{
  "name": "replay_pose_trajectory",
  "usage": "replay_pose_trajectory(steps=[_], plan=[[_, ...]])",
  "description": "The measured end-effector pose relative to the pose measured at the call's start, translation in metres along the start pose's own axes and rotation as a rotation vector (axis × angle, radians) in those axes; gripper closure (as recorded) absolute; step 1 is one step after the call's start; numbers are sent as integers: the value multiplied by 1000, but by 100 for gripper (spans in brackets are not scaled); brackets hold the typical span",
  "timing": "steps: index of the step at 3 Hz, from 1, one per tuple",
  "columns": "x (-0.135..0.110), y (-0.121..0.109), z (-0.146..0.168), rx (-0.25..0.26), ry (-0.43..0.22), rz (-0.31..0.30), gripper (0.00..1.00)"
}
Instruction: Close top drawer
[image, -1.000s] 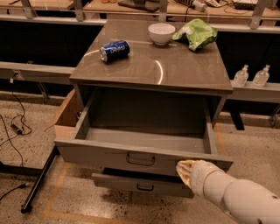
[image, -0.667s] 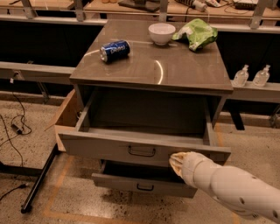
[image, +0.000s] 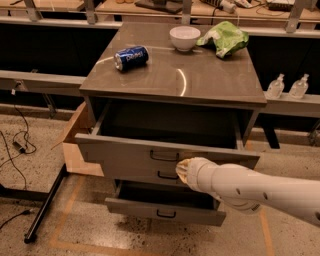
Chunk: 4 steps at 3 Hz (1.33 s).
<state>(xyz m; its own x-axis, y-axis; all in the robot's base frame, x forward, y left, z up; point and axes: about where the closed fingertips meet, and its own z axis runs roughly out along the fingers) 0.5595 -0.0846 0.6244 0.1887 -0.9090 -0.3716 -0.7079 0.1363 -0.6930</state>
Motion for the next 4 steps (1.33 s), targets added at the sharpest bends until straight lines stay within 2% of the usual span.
replay_pose_trajectory(steps=[1, 2, 4], plan=[[-8, -14, 31, -9, -7, -60, 100], [-5, -32, 47, -4, 1, -108, 100], [15, -63, 51, 12, 53, -179, 100]])
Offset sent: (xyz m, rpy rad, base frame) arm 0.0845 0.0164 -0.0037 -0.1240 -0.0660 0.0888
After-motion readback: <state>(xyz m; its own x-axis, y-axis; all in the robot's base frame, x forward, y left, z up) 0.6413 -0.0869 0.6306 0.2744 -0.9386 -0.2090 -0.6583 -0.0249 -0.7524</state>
